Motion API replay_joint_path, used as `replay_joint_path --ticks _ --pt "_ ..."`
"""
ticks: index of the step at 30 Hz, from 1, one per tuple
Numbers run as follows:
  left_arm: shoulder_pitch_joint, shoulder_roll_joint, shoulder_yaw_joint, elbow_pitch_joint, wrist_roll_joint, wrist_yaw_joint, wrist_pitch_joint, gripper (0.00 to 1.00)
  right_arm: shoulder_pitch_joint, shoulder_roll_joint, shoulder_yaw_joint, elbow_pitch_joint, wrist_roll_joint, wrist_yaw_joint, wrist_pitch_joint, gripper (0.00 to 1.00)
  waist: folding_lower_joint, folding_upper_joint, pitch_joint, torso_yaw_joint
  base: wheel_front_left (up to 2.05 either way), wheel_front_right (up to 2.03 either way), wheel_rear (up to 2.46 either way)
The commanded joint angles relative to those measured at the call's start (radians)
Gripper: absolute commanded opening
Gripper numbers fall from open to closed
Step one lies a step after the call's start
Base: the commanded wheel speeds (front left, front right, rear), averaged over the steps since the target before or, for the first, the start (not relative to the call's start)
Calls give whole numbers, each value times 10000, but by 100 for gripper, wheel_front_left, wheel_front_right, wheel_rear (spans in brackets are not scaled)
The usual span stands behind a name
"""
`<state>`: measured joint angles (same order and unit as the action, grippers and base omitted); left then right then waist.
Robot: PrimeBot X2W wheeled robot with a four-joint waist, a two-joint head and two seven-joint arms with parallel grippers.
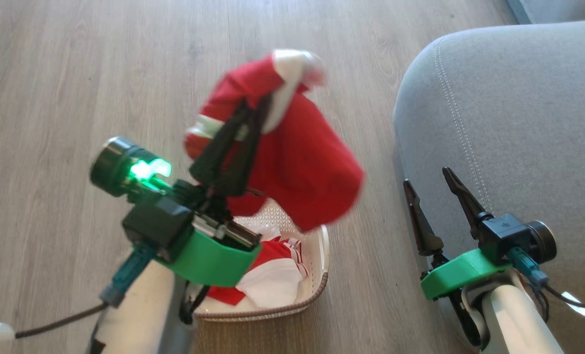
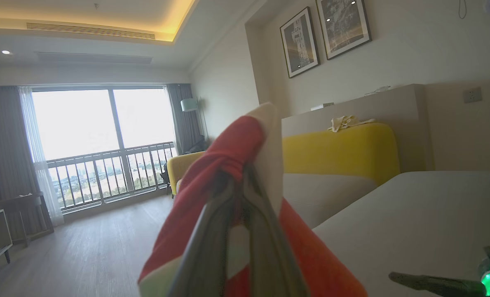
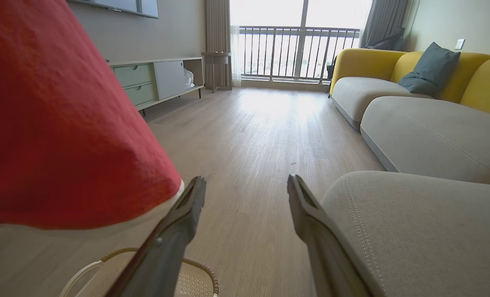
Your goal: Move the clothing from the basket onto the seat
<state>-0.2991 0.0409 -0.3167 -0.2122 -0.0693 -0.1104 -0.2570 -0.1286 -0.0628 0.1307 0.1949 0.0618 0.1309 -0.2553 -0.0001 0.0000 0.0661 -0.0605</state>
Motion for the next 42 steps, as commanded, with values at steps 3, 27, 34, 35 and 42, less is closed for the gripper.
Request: replay_joint_path --ticks 3,27,34,35,42 --pt "-282 93 27 -360 38 -63 -47 0 -119 -49 172 -455 74 -2 -65 100 1 0 126 12 0 0 0" --pt "-325 93 40 -129 -33 -172 -47 0 -591 -1797 2833 -2285 1177 -2 -65 100 1 0 298 -72 0 0 0" --pt "-346 100 -51 31 160 -186 -47 0 -1148 -3048 4535 -3309 1459 -2 -65 100 1 0 284 -37 0 0 0" --pt "-359 116 -107 44 238 -188 -47 0 -1218 -3127 4639 -3336 1494 -2 -65 100 1 0 287 -33 0 0 0" --pt "-480 193 -727 -40 414 -198 -47 0 -1613 -3226 4752 -2819 1229 -2 -65 100 1 0 329 123 0 0 0"
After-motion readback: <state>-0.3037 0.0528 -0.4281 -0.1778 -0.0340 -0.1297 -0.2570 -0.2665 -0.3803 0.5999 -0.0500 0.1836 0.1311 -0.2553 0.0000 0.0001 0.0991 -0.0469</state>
